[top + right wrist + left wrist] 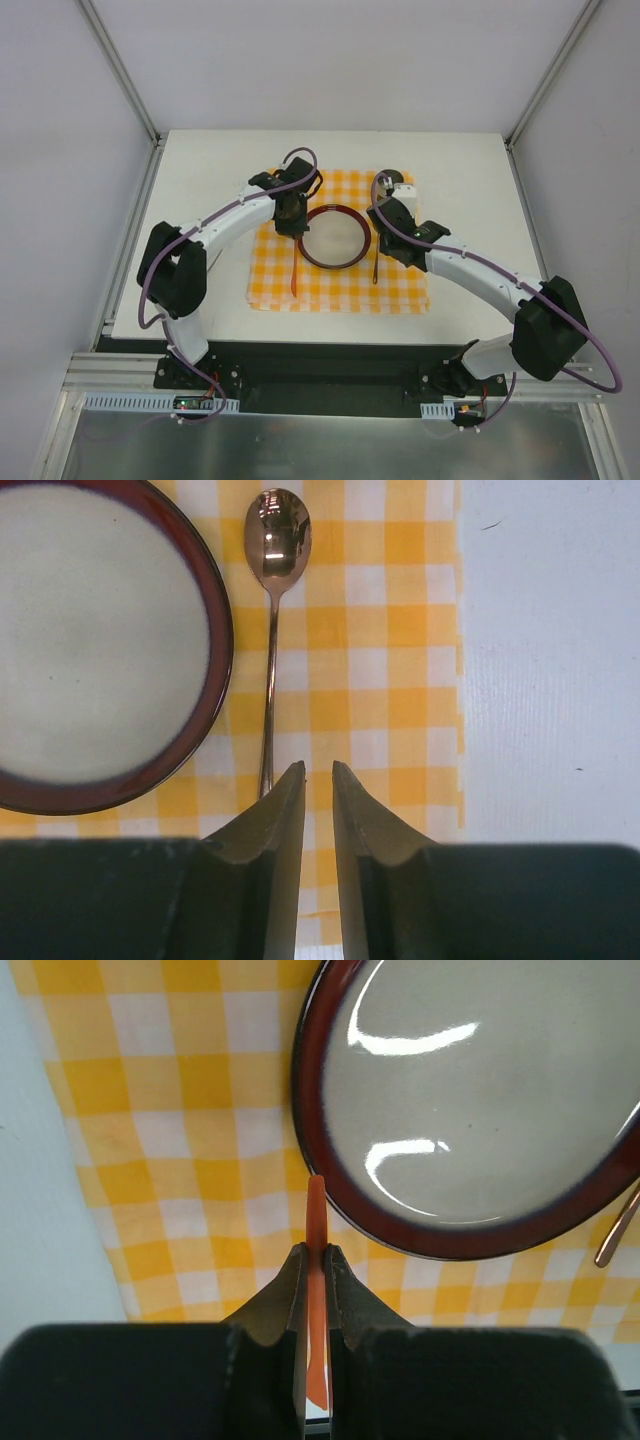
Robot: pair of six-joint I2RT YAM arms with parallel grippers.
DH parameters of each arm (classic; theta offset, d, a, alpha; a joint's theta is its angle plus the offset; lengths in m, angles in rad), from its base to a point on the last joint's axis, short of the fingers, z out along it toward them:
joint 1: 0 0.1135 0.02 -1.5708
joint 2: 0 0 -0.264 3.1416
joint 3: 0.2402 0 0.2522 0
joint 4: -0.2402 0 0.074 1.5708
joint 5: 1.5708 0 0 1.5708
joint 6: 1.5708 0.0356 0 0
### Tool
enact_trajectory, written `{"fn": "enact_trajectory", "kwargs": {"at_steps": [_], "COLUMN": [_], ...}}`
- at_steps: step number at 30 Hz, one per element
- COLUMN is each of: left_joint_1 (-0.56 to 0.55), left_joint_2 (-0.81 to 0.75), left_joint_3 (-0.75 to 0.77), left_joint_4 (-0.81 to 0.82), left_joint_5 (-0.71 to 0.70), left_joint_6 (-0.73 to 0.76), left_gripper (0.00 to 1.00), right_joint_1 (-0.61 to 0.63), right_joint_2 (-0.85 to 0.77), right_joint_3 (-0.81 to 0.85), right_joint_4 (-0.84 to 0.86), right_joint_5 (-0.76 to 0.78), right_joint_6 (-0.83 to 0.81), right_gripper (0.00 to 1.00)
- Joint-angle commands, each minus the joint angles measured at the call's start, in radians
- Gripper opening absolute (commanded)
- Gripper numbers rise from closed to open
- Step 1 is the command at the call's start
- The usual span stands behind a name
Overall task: Set the dinner table for one person
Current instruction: Place the knife on the napkin.
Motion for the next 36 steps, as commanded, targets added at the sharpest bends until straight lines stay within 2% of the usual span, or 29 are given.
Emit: {"fn": "enact_trajectory", "kwargs": {"at_steps": [1,8,36], "left_joint_1": [-0.043,-0.123,-0.23], "left_joint_2": [0.035,0.141,0.371], "left_joint_3": [0.105,0.244,0.47], "left_joint_4": [-0.052,-0.095,-0.129], "left_joint_5": [-0.019,-0.028,0.03], "left_joint_6": [-0.021,-0.021,-0.002], "left_gripper": [0.0,0.0,0.0], "right_joint_1": [0.005,0.005,0.005], "right_joint_2": [-0.031,-0.065,-0.166], "right_joint_3": [-0.012,-0.016,-0.043], "right_joint_4": [0.011,-0.009,-0.051], "right_joint_5": [0.024,0.075,0.119], "right_joint_6": [0.002,0.004,0.008], "right_gripper": [0.2,0.2,0.21]}}
